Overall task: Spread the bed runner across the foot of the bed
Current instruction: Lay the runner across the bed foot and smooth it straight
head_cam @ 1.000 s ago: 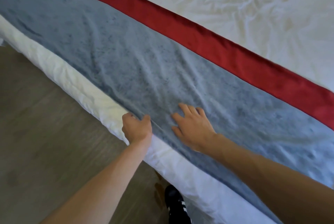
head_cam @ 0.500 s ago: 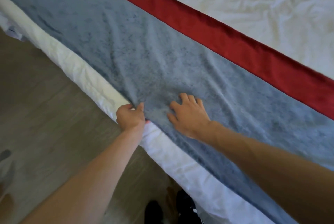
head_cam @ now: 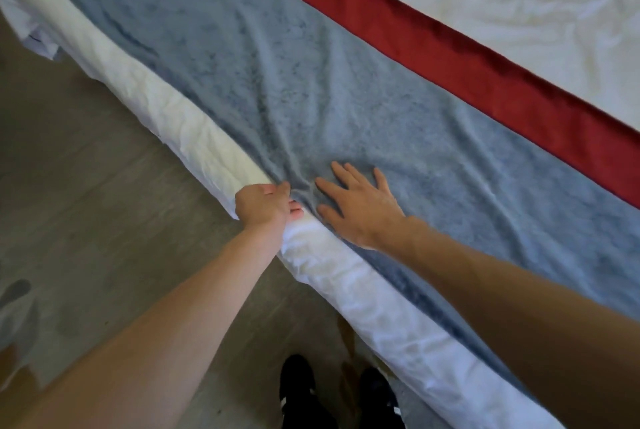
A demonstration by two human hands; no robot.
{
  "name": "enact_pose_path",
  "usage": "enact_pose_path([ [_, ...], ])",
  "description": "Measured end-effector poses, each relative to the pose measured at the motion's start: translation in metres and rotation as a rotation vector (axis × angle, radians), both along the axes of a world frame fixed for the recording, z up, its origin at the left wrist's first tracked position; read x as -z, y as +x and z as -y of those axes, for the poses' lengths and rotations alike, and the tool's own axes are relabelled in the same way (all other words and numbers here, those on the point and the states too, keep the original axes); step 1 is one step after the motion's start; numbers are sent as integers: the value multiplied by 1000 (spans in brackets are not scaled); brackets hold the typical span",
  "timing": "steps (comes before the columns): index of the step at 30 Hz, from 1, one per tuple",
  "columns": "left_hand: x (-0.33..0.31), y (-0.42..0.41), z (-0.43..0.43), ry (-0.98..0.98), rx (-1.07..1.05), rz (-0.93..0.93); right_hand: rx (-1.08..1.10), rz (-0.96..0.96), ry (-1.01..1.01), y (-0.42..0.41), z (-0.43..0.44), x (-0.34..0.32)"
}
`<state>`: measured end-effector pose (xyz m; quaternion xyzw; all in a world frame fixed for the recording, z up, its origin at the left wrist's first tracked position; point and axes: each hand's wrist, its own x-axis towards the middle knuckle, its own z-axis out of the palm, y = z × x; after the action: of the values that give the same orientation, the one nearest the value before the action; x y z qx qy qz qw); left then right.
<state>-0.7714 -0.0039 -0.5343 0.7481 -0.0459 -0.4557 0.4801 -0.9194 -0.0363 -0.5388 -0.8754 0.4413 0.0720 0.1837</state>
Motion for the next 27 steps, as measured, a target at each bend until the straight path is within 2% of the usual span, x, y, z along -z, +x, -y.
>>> enact_pose_path([
  [5, 5, 8, 1, 44, 60, -22, 74, -29, -112, 19, 6, -15],
  [8, -1, 21, 7, 20, 115, 35, 104, 53, -184, 46, 16, -27],
  [11, -10, 44, 22, -9, 83, 43, 33, 79, -169, 66, 25, -29],
  [16, -16, 79, 58, 11, 8, 96, -92, -24, -70, 83, 45, -17],
  [20, -12, 88, 60, 49, 8, 79, -142, -59, -189, 82, 54, -10],
  [24, -9, 99, 52, 94, 54, 33, -67, -6, -254, 104, 63, -21],
  [27, -13, 113, 61, 83, 132, 145, -22, 38, -275, 124, 81, -33],
])
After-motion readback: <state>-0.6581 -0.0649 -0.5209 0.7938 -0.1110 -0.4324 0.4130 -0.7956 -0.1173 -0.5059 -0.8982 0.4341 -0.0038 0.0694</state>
